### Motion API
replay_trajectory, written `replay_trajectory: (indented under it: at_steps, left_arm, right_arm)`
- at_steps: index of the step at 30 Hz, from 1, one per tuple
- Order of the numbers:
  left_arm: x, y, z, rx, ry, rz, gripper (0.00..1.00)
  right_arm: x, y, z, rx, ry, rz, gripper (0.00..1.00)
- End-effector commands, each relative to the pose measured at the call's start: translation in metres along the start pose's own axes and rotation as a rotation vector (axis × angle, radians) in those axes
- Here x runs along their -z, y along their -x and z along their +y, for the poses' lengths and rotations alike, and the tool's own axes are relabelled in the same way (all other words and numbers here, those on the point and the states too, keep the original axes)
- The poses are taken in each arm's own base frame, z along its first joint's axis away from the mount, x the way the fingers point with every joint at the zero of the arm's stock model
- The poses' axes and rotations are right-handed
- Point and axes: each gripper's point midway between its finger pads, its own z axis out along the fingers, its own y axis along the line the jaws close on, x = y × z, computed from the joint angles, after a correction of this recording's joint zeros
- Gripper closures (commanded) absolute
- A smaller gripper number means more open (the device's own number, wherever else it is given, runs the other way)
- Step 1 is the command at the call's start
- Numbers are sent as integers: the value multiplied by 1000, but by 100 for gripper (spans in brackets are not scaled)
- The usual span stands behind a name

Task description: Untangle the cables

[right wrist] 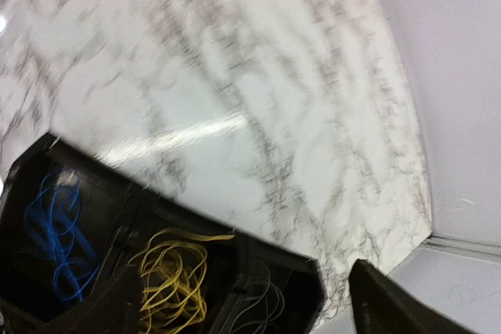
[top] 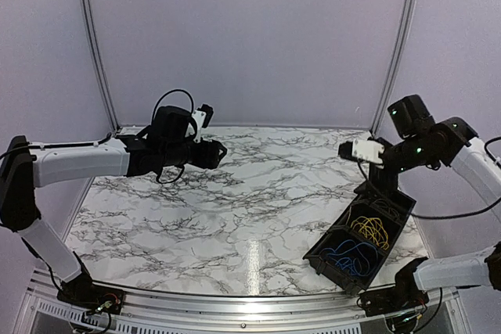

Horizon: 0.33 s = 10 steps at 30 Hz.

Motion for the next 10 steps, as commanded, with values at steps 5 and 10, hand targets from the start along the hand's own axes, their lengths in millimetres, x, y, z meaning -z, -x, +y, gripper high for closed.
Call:
replay_trajectory:
  at_steps: [5, 10]
  left_arm:
    - [41, 35, 26, 9, 152, -102, 20]
    - [68, 44, 41, 53, 223, -152, 7]
  right_arm:
    - [64, 24, -162, -489, -592, -429, 1]
    - [52, 20, -196, -680, -675, -518, 5]
